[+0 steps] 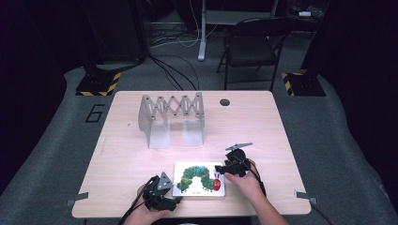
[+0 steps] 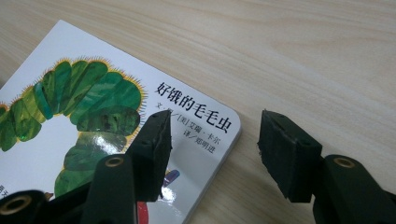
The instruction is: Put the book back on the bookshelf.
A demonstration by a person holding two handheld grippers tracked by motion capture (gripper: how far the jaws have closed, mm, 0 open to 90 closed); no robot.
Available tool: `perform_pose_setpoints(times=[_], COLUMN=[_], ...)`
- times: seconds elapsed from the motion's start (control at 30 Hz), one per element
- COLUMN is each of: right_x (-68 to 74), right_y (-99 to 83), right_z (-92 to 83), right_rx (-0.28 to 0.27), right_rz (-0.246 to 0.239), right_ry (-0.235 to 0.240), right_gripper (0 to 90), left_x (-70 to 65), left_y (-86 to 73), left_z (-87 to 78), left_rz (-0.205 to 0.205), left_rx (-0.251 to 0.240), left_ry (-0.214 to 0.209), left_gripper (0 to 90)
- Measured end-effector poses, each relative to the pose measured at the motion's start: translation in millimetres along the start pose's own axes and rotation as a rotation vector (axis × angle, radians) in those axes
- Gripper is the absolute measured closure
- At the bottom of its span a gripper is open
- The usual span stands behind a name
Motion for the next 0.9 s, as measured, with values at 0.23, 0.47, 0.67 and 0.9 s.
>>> perform_pose_setpoints(times=[0.23,0.47,0.67,0.9], right_x=[4.3,5.0,8.0,8.3], right_y=[-1.6,-1.3,-2.1,-2.0], right_z=[3.6,6.5,7.6,6.8], right_rx=[0.019,0.014,0.022,0.034], right_rz=[0.009,0.009,0.005,0.020], right_ry=[0.007,0.017,0.028,0.016], right_gripper=[43.3,42.0,38.8,39.1], left_x=[-5.0,-8.1,-11.8,-15.3], left_y=[2.1,3.2,4.1,4.8], left_z=[3.3,6.3,7.6,8.8], left_rz=[0.009,-0.004,-0.021,-0.040], left_rx=[-0.008,-0.018,-0.013,-0.023], left_ry=[0.003,0.017,0.029,0.044], left_gripper=[27.8,22.7,19.7,19.7])
Point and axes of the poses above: each handheld gripper's, and its own axes: z roughly forward along the jaws, y roughly out of its top, x roughly to its left, the point moved 8 cm from there along z, roughly forward along the jaws, and after that the axes turned 2 degrees about -y, right-handed, at the moved point
